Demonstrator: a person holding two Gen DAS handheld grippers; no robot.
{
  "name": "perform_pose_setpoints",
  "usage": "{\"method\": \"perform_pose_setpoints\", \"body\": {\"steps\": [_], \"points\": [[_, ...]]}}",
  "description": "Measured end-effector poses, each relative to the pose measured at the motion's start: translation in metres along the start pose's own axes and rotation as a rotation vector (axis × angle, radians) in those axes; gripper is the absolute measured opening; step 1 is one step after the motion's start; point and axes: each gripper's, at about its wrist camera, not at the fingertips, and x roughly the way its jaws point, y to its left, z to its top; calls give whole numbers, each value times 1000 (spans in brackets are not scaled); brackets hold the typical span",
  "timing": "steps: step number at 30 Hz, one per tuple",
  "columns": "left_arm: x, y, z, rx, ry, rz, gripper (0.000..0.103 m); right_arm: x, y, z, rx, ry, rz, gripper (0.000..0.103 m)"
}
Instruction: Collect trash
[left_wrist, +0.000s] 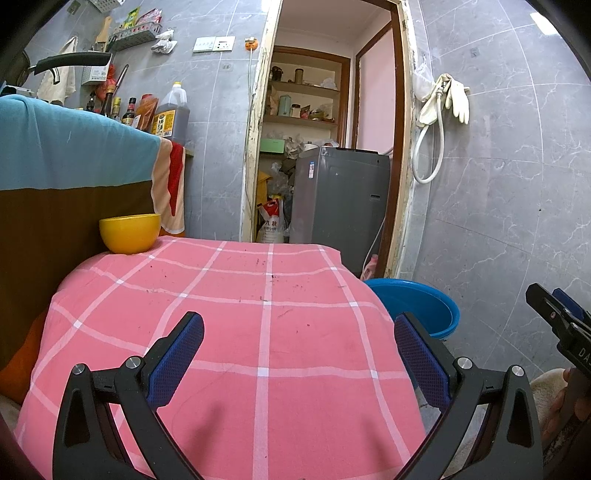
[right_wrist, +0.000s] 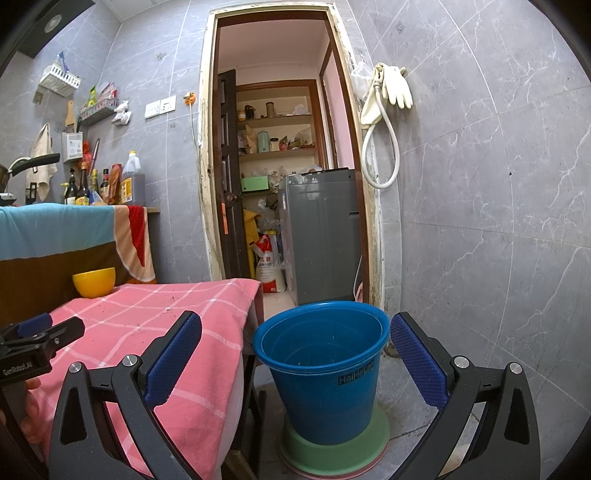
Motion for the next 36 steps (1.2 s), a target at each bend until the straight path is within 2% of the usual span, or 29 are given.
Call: {"method": "perform_pose_setpoints", "body": {"steps": [36], "points": [[0, -3, -6, -12, 9, 2, 101, -2, -1, 1, 9, 2, 0, 103]]}}
